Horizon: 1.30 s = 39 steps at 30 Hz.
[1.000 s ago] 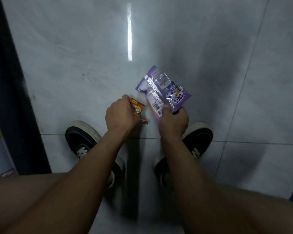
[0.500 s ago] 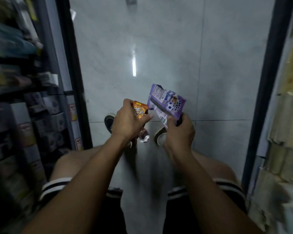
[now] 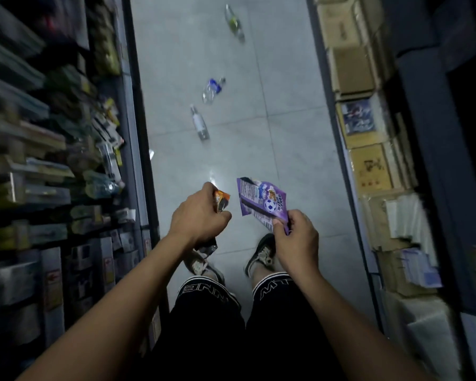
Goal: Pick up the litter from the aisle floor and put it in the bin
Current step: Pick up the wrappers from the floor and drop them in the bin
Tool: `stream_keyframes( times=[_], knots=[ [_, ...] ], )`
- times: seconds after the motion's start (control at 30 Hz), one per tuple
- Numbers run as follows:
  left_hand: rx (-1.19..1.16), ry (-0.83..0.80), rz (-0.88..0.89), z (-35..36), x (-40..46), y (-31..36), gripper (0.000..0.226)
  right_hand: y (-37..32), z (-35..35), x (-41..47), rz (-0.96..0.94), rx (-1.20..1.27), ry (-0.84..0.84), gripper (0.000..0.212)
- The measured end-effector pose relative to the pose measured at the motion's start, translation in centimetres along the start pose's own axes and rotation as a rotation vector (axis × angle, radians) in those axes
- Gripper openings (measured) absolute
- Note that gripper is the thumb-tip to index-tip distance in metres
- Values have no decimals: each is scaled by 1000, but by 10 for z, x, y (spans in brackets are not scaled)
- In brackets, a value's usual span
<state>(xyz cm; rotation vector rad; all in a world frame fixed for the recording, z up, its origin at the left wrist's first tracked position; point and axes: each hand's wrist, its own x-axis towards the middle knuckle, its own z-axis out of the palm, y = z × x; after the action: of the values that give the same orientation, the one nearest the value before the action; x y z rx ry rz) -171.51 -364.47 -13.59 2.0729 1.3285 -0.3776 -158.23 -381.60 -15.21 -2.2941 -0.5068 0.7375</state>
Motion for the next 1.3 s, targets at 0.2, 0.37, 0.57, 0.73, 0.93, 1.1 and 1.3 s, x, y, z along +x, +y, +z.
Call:
stream_keyframes(
  times=[0.2,0.37,0.57,0.73,0.93,1.1,1.3],
  knots=[
    [87,39,204,-33,-13,50,34,-18,-50,-18,-39,14,145,15],
    [167,59,355,-44,-16,72,44,-19,-67,-38,2,41,321,8],
    [298,-11,555,-45,-22,85,46,-16,-67,-86,142,64,536,8],
    [383,-74,744,-41,-35,101,42,-14,-55,-138,274,108,707,13],
    [458,-159,965,-16,-70,129,38,-6,-49,-202,455,99,869,36],
    [491,-225,1133,19,-114,148,38,14,-47,-259,569,52,997,13],
    [579,-301,1311,67,-191,156,39,40,-38,-341,662,128,1133,21]
  ],
)
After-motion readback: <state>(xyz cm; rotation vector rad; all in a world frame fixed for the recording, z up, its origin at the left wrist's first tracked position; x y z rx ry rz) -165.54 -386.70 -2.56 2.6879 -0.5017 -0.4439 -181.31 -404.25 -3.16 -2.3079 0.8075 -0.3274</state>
